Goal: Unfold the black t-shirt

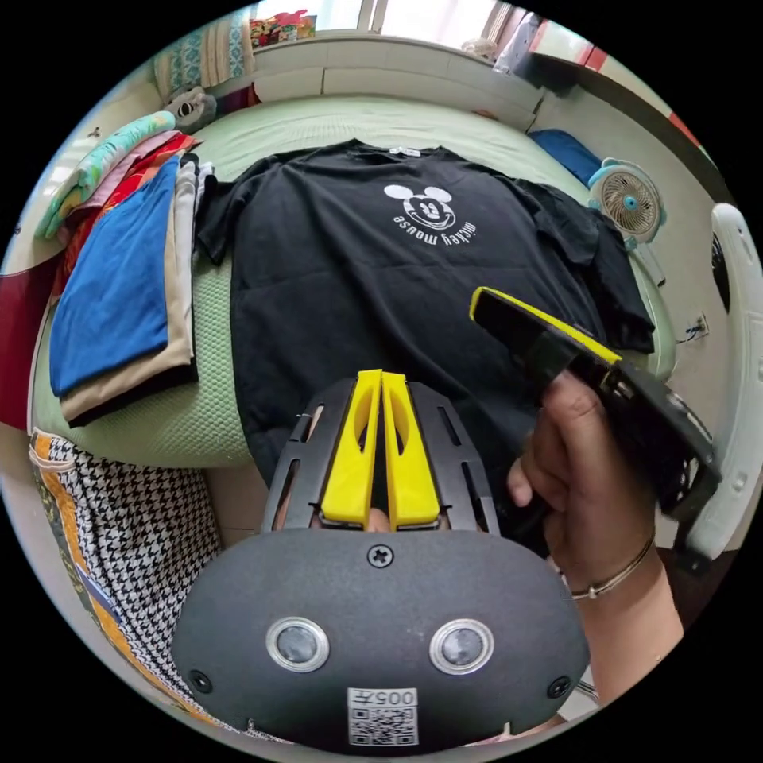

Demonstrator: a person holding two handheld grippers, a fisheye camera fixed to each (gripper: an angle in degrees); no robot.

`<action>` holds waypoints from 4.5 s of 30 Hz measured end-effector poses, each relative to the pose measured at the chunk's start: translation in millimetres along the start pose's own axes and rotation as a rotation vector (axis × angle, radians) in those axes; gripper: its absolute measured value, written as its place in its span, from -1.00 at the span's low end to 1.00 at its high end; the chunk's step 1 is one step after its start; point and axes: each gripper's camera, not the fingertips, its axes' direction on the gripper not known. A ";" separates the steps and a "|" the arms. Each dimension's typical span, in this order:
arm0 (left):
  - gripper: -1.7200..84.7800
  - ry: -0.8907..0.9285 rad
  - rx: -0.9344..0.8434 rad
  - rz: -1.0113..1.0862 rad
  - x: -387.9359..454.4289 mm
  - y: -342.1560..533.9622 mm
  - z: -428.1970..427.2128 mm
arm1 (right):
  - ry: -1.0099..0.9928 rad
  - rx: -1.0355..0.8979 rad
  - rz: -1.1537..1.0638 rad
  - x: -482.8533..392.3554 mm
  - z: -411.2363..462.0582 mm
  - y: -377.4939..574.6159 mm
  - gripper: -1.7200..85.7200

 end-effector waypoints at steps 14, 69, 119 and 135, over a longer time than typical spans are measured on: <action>-0.98 -0.093 0.046 0.005 25.7 8.5 -1.5 | -0.023 0.029 -0.027 -17.9 -0.3 34.7 -0.98; -0.97 -0.010 -0.067 -0.069 14.8 -8.7 23.4 | -0.047 0.047 0.001 -67.0 1.0 71.9 -0.98; -0.97 -0.026 -0.082 -0.025 13.7 -8.3 38.4 | -0.144 0.040 -0.003 -42.6 5.9 70.7 -0.98; -0.97 -0.015 -0.104 -0.036 3.8 -13.5 47.0 | -0.146 0.028 -0.018 -35.2 10.8 68.1 -0.98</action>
